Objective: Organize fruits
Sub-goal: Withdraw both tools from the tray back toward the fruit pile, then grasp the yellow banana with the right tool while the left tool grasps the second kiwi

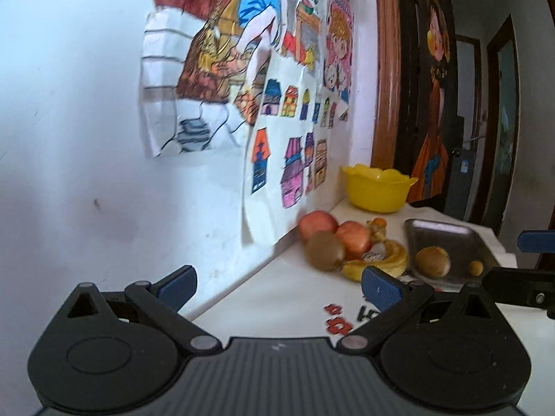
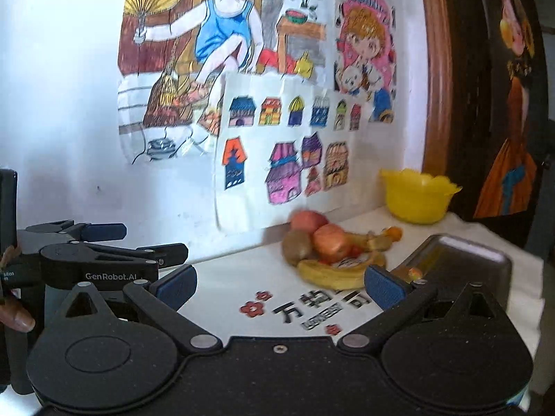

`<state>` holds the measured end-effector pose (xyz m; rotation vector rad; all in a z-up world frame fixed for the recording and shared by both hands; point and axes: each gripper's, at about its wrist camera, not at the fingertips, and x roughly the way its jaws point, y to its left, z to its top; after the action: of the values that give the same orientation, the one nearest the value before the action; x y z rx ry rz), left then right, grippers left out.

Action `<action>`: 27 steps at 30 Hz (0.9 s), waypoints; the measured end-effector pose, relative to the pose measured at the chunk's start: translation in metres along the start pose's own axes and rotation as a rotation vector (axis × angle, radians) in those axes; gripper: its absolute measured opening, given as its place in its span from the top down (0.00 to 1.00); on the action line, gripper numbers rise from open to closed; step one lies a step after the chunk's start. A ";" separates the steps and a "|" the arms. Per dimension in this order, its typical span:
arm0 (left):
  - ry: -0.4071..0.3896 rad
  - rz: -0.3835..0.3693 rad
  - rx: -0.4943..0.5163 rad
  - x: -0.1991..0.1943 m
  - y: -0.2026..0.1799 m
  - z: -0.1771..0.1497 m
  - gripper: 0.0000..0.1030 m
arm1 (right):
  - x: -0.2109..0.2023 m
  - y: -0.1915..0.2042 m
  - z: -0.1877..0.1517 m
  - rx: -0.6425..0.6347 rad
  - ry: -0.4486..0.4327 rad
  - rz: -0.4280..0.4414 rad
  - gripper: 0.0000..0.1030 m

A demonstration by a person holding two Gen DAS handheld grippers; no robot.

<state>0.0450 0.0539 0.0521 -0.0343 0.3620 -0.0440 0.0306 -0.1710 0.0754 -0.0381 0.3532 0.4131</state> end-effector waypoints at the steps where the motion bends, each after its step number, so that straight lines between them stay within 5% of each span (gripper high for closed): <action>1: 0.005 0.005 0.005 0.002 0.002 -0.001 0.00 | 0.003 0.001 -0.002 0.005 0.009 0.005 0.01; 10: 0.081 0.006 0.016 0.042 0.009 -0.010 0.00 | 0.044 -0.015 -0.016 0.006 0.082 0.005 0.01; 20: 0.139 -0.036 0.031 0.105 -0.009 0.001 0.00 | 0.093 -0.054 -0.005 -0.123 0.127 -0.004 0.01; 27: 0.182 -0.043 0.028 0.150 -0.019 0.013 0.00 | 0.134 -0.098 0.015 -0.093 0.136 -0.028 0.01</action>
<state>0.1890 0.0275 0.0124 -0.0103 0.5421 -0.0953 0.1896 -0.2070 0.0397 -0.1622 0.4672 0.4000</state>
